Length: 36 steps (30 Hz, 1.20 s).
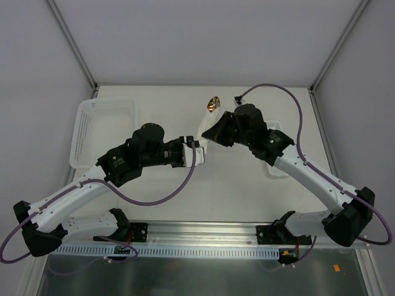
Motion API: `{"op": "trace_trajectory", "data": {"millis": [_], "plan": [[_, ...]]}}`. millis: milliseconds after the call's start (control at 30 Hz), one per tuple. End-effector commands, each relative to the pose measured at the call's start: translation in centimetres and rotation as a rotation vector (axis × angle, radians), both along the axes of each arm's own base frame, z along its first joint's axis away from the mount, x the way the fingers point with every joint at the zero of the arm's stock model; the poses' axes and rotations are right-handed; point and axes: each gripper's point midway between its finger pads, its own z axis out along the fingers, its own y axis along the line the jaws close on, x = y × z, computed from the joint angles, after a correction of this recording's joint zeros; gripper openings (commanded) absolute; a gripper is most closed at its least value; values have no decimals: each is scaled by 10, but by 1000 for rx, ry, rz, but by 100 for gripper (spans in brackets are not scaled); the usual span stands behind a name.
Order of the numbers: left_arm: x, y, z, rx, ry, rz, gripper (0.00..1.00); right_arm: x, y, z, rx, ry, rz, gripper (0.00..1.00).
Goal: Place the utensils on the paper napkin and roll it up
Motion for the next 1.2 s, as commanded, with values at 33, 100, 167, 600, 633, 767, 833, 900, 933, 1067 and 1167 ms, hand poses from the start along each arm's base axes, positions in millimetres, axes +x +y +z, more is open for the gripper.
{"op": "trace_trajectory", "data": {"millis": [33,100,167,600,633,767,833,900,933,1067,1167], "plan": [[8,-6,17,-3,-176,-21,38,-5,-2,42,64,-60,-33,0],[8,-9,17,-7,-169,-28,38,-3,-6,45,55,-75,-57,0],[9,-10,16,-9,-159,-22,38,-5,-6,45,47,-81,-57,0],[8,-20,4,-1,-112,-45,37,-10,-2,48,45,-90,-61,0],[8,-20,3,2,-111,-43,35,-11,-1,49,45,-92,-59,0],[11,-22,1,2,-106,-41,33,-12,2,52,52,-101,-52,0],[12,-24,-2,9,-98,-39,32,-13,3,54,53,-105,-50,0],[11,-26,-4,9,-92,-50,30,-13,3,55,55,-107,-50,0],[11,-27,-5,12,-88,-55,30,-14,4,55,55,-107,-47,0],[13,-30,-10,24,-78,-55,20,-14,3,56,53,-108,-47,0],[12,-30,-12,27,-81,-62,14,-15,3,56,51,-107,-47,0]]}}
